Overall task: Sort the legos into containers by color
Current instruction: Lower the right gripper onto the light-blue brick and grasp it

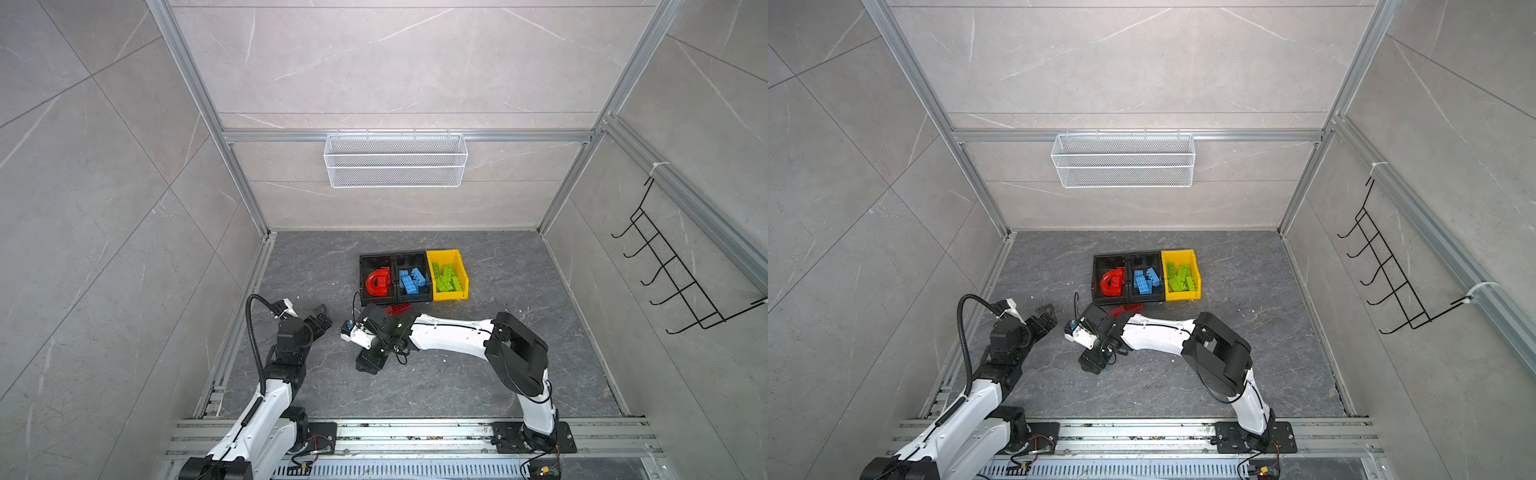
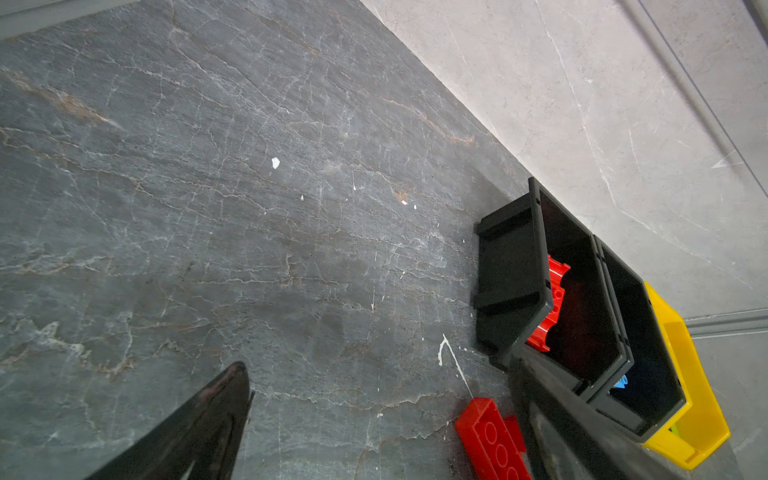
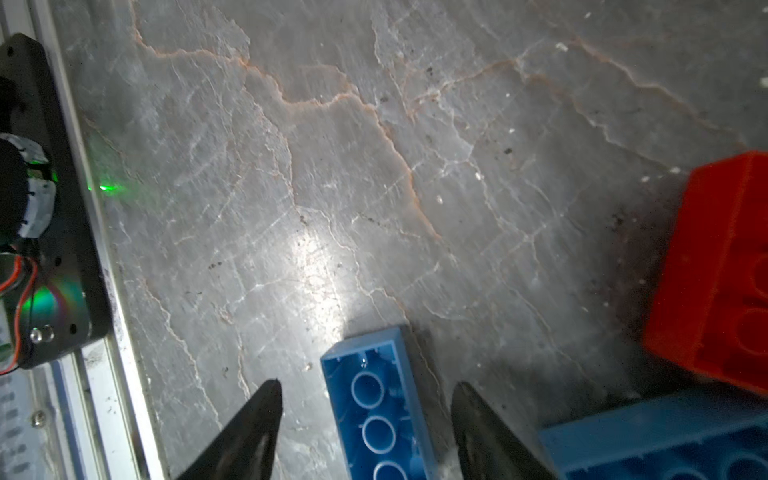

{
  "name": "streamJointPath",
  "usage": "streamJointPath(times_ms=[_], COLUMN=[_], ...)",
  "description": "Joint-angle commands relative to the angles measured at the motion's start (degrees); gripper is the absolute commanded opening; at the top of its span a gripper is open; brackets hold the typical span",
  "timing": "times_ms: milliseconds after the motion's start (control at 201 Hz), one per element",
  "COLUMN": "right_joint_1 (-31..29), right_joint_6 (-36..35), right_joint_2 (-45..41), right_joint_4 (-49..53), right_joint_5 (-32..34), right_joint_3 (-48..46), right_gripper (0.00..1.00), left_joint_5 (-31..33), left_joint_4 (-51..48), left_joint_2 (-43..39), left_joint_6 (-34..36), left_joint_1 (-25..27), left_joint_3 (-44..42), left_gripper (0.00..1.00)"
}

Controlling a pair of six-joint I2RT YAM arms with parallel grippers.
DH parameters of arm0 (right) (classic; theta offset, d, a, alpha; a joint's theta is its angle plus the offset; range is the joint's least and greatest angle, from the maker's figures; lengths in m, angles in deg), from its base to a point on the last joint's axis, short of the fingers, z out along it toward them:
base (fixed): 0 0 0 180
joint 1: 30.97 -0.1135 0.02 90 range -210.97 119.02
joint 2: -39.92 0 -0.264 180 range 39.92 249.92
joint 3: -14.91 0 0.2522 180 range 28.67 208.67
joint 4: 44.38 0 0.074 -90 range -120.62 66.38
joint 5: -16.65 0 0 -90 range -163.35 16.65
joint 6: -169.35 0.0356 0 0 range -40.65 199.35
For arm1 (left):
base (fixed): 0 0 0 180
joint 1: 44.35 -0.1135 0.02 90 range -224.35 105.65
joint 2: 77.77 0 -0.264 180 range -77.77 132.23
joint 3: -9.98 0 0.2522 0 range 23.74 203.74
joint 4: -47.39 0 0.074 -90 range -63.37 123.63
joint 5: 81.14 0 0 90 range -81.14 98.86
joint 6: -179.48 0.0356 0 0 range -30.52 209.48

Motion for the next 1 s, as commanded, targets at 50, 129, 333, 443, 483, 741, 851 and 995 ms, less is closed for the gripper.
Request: streamJointPath(times_ms=[50,129,333,443,483,741,851,995], right_joint_1=[-1.5,-2.2,-2.9,-2.9,-2.9,-2.7,-1.7,1.5], right_joint_6=[-1.9,-2.2,-1.9,-1.4,-1.4,-0.4,0.6,2.2], right_joint_2=[2.1,3.1,4.2,3.6,3.5,2.3,0.2,-3.6], right_joint_4=[3.3,4.1,4.8,4.0,3.7,1.6,-1.3,-5.1], right_joint_5=[3.6,4.5,8.2,8.9,9.0,8.8,7.7,4.6], right_joint_3=[1.5,2.1,2.6,2.2,2.1,1.3,-0.5,-3.2], right_gripper=[0.66,0.64,0.53,0.46,0.44,0.35,0.33,0.3], left_joint_5=[1.2,1.3,1.2,1.2,1.2,1.2,1.0,1.0], left_joint_4=[1.2,1.1,1.2,1.1,1.1,1.2,1.2,1.1], left_joint_2=[-0.2,-0.2,0.0,0.1,0.1,0.2,0.4,0.5], left_joint_6=[-0.2,-0.1,-0.2,-0.2,-0.2,-0.1,-0.1,-0.1], left_joint_1=[-0.3,-0.3,-0.4,-0.4,-0.4,-0.4,-0.4,-0.4], left_joint_3=[0.2,0.2,0.3,0.3,0.3,0.4,0.4,0.5], left_gripper=[0.99,0.99,0.99,0.99,0.99,0.99,0.99,0.99])
